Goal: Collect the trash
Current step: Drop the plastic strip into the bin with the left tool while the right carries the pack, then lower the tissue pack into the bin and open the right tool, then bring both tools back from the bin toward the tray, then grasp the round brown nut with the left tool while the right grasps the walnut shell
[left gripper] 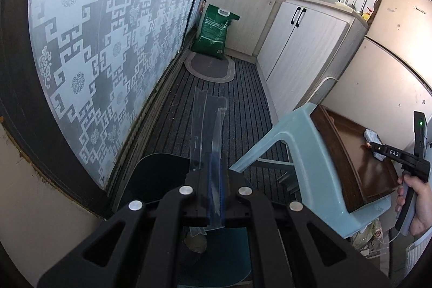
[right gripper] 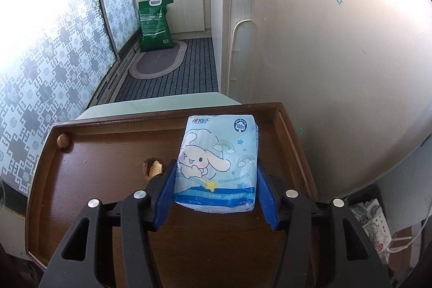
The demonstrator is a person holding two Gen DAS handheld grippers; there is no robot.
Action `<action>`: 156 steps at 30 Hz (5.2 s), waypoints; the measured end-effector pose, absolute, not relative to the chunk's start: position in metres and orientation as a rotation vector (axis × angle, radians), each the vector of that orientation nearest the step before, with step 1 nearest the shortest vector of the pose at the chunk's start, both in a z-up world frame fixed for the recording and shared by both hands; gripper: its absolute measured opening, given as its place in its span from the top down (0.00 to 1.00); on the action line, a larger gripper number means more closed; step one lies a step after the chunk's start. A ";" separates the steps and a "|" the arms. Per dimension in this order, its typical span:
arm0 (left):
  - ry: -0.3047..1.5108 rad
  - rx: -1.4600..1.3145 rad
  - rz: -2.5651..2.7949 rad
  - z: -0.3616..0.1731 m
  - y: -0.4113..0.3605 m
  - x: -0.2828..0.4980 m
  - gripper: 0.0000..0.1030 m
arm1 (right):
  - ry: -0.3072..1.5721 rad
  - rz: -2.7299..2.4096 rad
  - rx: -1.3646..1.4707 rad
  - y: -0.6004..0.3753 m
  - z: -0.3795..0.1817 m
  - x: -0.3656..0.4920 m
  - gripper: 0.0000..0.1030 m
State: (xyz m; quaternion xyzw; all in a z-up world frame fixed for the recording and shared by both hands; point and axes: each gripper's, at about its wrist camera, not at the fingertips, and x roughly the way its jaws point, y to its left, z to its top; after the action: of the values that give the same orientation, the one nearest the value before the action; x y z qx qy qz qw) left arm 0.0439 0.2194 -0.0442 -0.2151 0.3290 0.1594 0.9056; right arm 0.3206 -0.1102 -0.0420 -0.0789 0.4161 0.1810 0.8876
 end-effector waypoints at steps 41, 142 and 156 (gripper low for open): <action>0.699 -0.331 0.330 -0.054 0.207 0.032 0.93 | 0.718 0.856 -0.257 -0.003 0.026 0.198 0.59; 0.917 0.200 -0.072 -0.016 0.086 0.235 0.60 | 0.798 0.715 -0.102 -0.140 -0.013 0.285 0.69; 1.028 0.248 -0.041 -0.021 0.073 0.260 0.71 | 0.779 0.726 -0.076 -0.136 -0.004 0.282 0.69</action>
State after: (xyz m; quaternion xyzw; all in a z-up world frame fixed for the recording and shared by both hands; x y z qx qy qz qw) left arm 0.2596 0.0727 -0.0213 0.1181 0.4905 -0.0194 0.8632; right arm 0.2822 -0.1364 -0.0039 -0.0360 0.3712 0.3462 0.8608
